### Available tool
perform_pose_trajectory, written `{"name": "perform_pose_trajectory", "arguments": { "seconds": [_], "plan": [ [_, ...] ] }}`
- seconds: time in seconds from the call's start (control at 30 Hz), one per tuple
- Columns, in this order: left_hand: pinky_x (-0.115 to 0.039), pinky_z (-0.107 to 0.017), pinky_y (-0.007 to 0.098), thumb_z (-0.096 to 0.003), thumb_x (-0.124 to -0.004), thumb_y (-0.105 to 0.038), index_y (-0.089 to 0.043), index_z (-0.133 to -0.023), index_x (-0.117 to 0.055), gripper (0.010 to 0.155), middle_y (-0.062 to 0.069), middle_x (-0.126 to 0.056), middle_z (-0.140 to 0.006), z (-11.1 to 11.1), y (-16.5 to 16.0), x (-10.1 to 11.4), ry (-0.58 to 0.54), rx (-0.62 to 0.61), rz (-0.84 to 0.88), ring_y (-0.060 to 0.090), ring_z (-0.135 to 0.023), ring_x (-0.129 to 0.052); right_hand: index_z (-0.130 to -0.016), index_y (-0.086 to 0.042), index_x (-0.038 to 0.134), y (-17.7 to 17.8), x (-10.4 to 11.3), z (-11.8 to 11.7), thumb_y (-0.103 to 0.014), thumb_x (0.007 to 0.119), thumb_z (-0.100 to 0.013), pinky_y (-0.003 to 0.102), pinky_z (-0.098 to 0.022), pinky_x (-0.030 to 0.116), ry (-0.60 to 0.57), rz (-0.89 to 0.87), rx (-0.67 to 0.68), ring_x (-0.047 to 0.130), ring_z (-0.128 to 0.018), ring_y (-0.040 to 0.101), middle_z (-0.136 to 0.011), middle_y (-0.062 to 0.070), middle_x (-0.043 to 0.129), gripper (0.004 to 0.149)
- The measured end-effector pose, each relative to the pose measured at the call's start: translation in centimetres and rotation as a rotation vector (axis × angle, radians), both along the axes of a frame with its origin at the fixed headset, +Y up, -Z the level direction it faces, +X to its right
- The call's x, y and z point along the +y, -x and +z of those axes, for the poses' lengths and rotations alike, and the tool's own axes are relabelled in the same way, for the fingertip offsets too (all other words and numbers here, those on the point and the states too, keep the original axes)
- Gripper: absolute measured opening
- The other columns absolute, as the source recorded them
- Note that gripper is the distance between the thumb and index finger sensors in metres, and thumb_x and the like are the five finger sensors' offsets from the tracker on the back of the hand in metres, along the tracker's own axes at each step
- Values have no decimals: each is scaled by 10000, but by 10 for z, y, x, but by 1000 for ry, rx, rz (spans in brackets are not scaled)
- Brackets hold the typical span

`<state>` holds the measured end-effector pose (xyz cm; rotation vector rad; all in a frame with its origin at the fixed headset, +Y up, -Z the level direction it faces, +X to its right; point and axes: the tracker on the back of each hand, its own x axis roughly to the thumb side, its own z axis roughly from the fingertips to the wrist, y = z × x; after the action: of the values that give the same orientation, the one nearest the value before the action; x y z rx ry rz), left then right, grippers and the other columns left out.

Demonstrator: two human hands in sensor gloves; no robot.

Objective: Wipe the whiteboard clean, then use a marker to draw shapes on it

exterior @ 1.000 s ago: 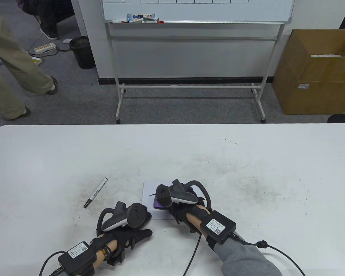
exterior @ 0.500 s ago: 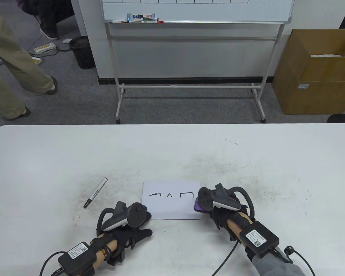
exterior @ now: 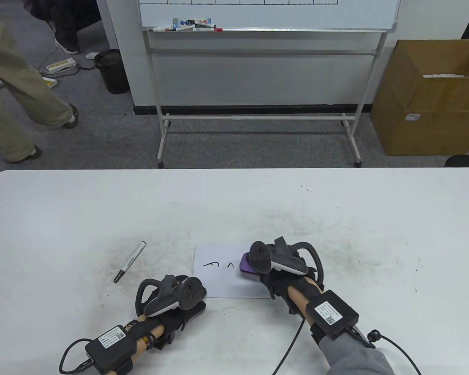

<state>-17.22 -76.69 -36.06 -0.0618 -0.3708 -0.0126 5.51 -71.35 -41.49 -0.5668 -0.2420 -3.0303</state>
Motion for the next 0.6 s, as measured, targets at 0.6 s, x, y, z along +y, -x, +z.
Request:
{"name": "perform_pose_trajectory", "arguments": {
  "seconds": [0.6],
  "plan": [
    [-771, -695, 466, -312, -887, -530, -396, -739, -903, 448, -142, -946, -857, -4, -3, 4, -80, 17, -13, 133, -837, -981, -944, -431, 615, 94, -30, -28, -387, 908, -365, 509, -635, 731, 41, 68, 126, 812, -909, 341, -1038, 104, 683, 650]
  ]
}}
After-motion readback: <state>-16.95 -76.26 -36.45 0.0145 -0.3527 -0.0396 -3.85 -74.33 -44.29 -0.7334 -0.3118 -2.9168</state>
